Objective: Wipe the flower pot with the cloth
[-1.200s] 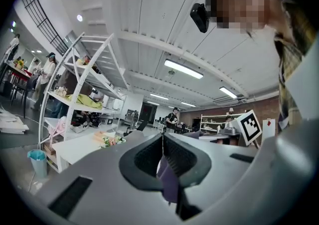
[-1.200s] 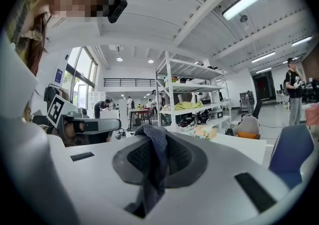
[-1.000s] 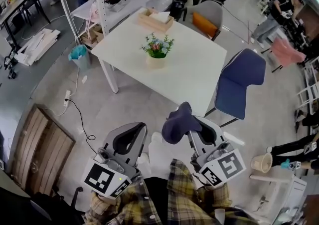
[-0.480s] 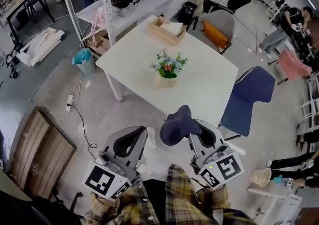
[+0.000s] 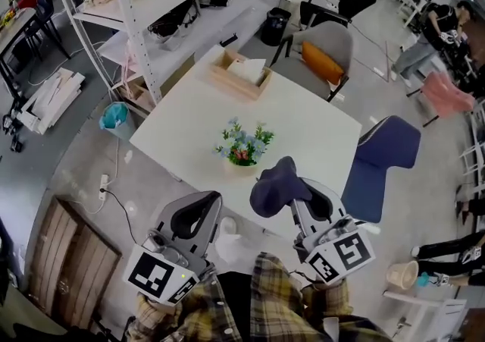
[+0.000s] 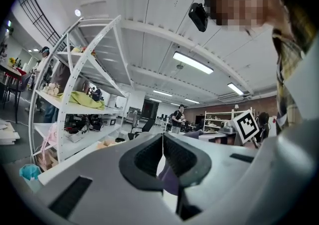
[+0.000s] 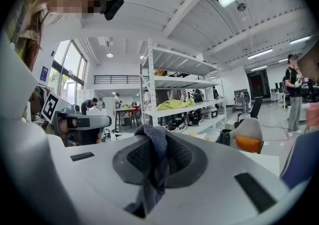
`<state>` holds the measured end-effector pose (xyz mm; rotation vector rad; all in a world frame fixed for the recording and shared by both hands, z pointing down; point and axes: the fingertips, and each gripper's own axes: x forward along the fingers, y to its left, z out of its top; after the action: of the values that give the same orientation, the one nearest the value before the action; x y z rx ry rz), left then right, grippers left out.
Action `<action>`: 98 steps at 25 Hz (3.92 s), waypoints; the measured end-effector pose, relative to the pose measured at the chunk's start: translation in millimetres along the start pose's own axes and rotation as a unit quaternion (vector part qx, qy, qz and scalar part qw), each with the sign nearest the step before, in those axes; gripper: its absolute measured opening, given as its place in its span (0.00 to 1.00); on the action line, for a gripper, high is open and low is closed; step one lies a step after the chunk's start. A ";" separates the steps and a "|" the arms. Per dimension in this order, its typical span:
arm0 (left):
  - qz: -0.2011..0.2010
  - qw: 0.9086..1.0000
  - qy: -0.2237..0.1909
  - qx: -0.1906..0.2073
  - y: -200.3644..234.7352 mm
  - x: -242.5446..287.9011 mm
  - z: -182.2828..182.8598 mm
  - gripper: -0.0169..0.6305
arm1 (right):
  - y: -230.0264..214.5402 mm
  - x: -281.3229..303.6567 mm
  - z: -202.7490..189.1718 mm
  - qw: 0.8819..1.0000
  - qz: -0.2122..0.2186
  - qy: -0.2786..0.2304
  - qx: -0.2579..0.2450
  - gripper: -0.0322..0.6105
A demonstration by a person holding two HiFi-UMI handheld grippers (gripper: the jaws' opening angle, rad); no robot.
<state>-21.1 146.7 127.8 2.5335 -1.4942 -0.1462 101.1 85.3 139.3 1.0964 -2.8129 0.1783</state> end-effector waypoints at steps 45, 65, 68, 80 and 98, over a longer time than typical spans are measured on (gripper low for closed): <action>-0.117 0.981 0.153 -0.024 64.3 130.0 -86.6 0.05 | -114.1 61.8 -69.4 0.983 -0.132 0.082 0.094 0.08; -0.087 0.955 0.281 -0.020 114.4 113.9 -241.2 0.36 | -112.2 96.7 -157.8 0.974 -0.123 0.137 0.132 0.08; -0.078 0.957 0.281 -0.017 121.0 120.6 -250.6 0.44 | -112.9 98.8 -166.8 0.972 -0.124 0.142 0.138 0.08; -0.106 0.957 0.271 0.007 120.6 143.4 -275.5 0.58 | -113.9 107.2 -213.3 0.962 -0.130 0.167 0.174 0.08; -0.143 0.944 0.288 0.072 133.0 149.6 -278.8 0.57 | -94.6 132.0 -258.1 0.952 -0.084 0.218 0.197 0.08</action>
<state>-11.0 -13.7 431.0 2.5628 -0.9380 0.6328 85.9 -32.5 420.1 1.1819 -2.3283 0.8777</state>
